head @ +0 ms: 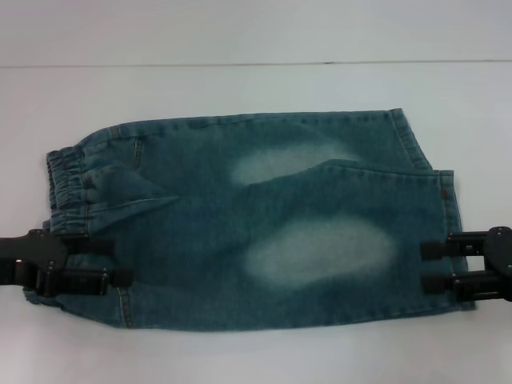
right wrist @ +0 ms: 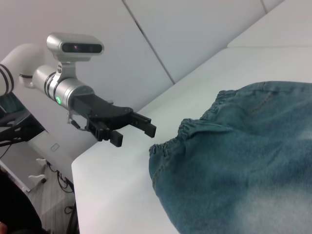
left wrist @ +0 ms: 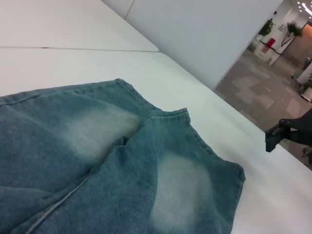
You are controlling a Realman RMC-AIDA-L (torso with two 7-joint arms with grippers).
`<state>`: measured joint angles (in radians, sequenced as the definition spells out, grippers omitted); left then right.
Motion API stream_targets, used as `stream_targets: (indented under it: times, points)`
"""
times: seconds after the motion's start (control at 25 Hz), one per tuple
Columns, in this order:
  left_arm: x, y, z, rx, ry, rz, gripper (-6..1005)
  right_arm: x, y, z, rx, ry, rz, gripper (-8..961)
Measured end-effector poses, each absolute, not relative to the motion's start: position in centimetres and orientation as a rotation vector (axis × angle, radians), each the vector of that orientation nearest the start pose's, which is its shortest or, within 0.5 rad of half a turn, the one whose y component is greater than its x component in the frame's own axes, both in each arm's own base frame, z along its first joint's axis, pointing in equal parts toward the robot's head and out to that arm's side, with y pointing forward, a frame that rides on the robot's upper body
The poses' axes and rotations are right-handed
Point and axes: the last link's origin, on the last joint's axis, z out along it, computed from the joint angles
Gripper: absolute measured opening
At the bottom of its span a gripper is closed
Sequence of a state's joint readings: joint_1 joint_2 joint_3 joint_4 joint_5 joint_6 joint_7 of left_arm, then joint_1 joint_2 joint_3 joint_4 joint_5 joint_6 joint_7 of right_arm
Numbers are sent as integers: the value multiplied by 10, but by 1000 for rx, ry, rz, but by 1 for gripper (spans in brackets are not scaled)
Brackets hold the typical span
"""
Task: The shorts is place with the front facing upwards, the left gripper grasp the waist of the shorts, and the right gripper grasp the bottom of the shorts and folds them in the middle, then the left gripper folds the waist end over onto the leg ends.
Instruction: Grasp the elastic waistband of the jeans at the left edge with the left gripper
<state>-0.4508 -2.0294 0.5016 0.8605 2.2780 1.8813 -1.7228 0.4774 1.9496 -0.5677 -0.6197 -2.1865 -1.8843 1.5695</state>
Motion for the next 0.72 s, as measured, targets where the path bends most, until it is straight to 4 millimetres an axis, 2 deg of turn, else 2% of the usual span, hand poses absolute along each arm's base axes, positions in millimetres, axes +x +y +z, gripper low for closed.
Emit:
stream_targets:
  times: [0.48, 0.72]
  points:
    - [-298, 283, 60, -2767, -1114, -530, 884, 298, 283, 50, -2861, 1003, 703, 764]
    - [-310, 282, 77, -2693, -1173, -370, 884, 298, 284, 49, -2854, 1007, 696, 764]
